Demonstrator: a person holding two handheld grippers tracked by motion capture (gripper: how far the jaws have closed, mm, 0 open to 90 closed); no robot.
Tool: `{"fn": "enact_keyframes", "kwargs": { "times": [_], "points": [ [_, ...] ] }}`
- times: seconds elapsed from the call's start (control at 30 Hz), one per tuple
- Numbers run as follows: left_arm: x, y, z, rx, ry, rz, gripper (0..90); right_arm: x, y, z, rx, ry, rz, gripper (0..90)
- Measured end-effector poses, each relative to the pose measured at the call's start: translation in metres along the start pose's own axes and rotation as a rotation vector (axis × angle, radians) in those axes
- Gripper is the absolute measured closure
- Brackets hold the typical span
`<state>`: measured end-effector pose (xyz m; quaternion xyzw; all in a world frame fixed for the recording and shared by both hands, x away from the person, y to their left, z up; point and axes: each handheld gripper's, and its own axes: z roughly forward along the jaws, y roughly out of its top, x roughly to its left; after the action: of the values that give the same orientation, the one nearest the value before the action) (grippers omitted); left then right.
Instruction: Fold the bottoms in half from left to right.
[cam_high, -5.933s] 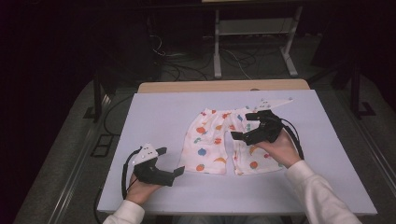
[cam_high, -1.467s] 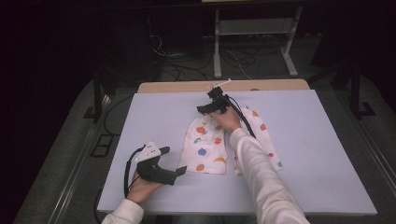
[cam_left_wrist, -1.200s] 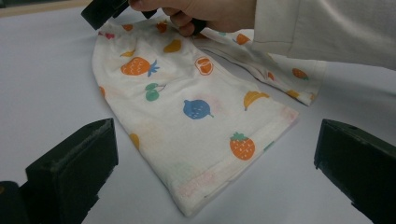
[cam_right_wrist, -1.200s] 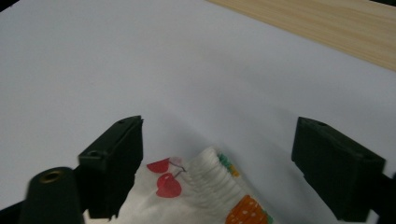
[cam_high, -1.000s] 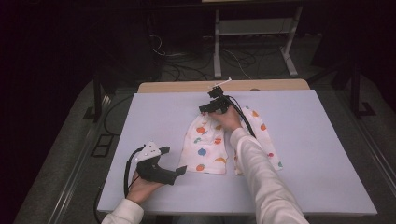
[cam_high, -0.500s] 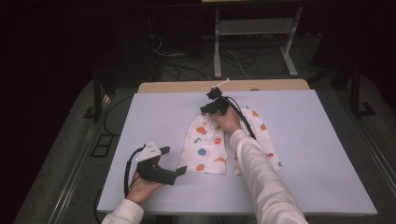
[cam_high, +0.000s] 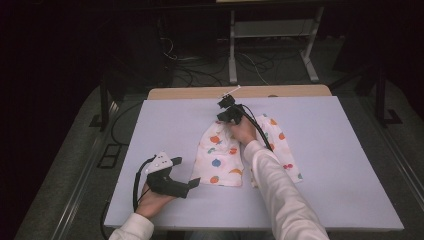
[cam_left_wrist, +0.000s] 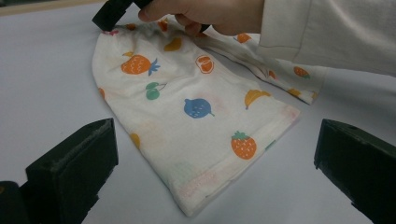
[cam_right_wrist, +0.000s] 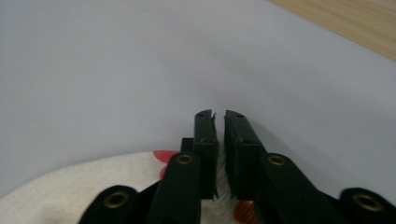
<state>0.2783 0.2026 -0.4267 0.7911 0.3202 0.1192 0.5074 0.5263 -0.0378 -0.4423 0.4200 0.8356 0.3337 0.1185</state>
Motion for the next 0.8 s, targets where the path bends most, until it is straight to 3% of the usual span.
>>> {"fn": "enact_keyframes", "kwargs": {
  "times": [0.5, 0.8],
  "points": [
    [0.002, 0.0, -0.002, -0.005, 0.008, -0.009, 0.0, 0.002, -0.002, -0.01, -0.012, 0.005, 0.021, 87.7],
    [0.004, 0.001, -0.005, -0.006, 0.035, -0.062, 0.0, 0.001, -0.006, -0.023, -0.061, 0.031, 0.052, 87.8]
  ]
}}
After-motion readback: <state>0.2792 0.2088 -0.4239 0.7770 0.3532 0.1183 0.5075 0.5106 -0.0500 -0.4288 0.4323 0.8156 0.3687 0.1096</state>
